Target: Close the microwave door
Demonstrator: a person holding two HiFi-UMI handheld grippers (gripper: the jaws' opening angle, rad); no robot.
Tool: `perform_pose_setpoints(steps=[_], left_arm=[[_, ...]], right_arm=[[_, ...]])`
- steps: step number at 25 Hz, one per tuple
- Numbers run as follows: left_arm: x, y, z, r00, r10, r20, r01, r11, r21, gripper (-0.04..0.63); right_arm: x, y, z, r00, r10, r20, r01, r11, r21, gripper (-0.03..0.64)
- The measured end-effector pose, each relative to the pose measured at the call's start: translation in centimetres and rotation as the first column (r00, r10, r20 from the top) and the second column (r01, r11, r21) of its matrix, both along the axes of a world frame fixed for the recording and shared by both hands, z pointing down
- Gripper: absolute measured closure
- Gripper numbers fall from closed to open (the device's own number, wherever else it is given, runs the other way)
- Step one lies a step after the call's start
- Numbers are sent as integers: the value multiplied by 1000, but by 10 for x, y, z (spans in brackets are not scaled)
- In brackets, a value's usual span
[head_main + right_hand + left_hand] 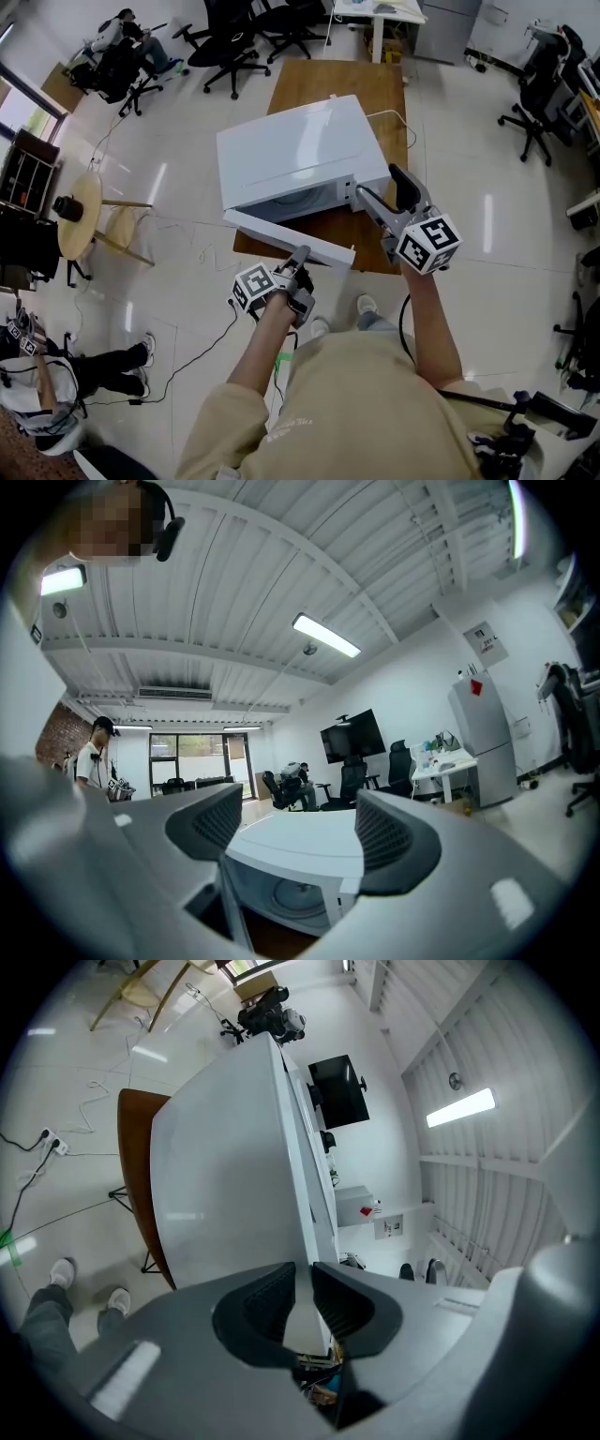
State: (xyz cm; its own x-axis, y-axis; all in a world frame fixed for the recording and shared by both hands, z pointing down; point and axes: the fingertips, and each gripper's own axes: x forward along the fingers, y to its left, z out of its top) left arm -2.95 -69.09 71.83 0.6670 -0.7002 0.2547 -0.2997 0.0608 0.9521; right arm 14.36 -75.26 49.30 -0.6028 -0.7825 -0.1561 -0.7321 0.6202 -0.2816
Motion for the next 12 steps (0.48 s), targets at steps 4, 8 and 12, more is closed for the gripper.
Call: perform_pose_setpoints(steps=[4,8,12], left_arm=[[10,-19,4,1000,-18,-4,18,1000,4,529],[16,-39,1,999,-44,-1,44,999,9,529],[22,-59,-4,998,-68,3,68,998,11,529]], right_arm=[[3,-2,0,1000,10,-5,-10,1000,5,252],[6,-6,-4,1000,19,-8,-19,1000,7,252],[15,-6,-13,999,36,-8,-36,999,14,252]])
